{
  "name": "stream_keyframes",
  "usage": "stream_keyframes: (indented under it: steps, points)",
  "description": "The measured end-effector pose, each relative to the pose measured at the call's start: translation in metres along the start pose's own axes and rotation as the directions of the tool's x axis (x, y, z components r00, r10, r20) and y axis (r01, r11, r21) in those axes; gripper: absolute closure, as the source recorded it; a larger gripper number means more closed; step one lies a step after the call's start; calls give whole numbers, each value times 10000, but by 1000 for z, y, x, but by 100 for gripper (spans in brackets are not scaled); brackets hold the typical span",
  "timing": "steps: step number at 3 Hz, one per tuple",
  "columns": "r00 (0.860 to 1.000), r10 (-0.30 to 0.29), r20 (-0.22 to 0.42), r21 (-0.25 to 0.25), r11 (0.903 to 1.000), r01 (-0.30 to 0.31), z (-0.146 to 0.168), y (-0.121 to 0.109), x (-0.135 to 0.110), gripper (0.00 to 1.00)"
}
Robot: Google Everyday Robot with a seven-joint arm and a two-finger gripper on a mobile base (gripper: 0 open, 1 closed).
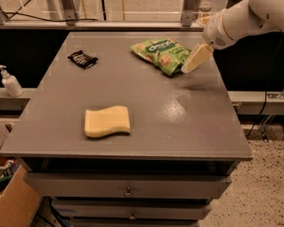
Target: Pick green rice chip bag
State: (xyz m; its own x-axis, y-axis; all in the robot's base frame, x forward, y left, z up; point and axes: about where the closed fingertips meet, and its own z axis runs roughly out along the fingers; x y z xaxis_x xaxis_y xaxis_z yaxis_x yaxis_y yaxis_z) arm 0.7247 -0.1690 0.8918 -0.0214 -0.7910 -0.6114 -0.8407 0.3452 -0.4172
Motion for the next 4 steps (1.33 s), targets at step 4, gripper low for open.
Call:
stream_keyframes:
  steps: [4]
  points:
    - [9943, 1056, -111, -35, 9944, -1056, 48, -14, 36, 39]
